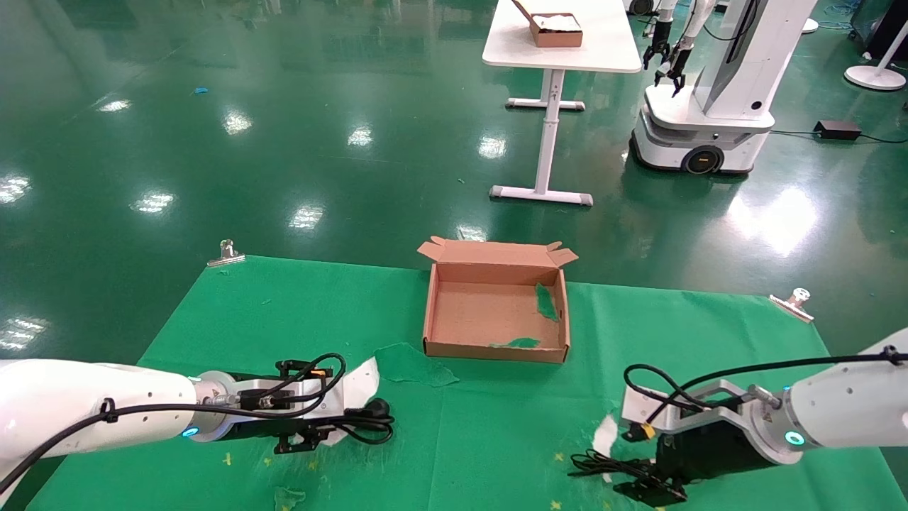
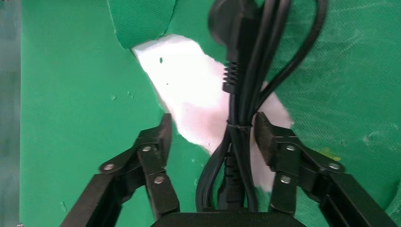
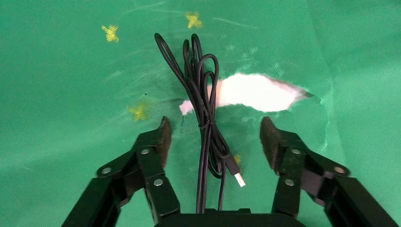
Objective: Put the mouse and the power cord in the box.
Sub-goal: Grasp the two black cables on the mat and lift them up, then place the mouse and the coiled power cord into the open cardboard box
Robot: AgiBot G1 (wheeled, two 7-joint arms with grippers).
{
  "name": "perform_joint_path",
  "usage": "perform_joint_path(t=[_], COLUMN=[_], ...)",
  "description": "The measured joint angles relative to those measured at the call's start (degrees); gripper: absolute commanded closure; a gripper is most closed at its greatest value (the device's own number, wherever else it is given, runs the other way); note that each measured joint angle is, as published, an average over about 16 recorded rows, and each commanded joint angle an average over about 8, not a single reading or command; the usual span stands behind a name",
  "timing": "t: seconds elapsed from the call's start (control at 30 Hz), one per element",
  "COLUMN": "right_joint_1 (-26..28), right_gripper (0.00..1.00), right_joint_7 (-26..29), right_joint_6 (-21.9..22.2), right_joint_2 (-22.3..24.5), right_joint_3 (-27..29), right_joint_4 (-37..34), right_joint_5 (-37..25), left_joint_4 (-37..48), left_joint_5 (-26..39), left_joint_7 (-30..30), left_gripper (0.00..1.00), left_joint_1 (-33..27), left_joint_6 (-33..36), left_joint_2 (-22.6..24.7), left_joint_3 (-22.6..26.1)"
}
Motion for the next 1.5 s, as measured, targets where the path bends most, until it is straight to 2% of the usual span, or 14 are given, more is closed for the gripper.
perform_joint_path(t=[0.57, 0.93, 1.17, 1.33, 1.5], right_joint_1=[-0.2, 1.5, 3.5, 4.4, 4.5], right_gripper=[1.00, 1.00, 1.00, 1.00, 1.00], right_joint_7=[0.1, 1.7, 6.3, 11.8, 18.2], right_joint_6=[-0.1, -1.3, -3.0, -4.4, -5.7], right_joint_2=[0.2, 2.5, 7.2, 11.6, 15.8], right_joint_3=[0.1, 0.6, 1.3, 1.9, 2.6], right_joint_4=[0.5, 3.6, 11.2, 19.8, 29.5], right_joint_5=[0.2, 0.3, -0.1, -0.9, -1.6], left_joint_4=[-0.5, -6.6, -11.0, -10.6, -6.9], left_joint_5=[-0.3, -7.2, -11.6, -10.6, -7.7], left_joint_7=[0.4, 4.4, 8.4, 11.9, 15.3], left_gripper=[1.00, 1.00, 1.00, 1.00, 1.00], left_joint_1=[-0.1, -1.3, -2.0, -1.7, -1.3], left_joint_6=[0.1, 2.0, -0.6, -6.9, -15.7], left_joint_2=[-0.1, -2.1, 0.2, 5.4, 11.4], left_joint_3=[-0.1, -2.6, -4.4, -4.2, -1.9])
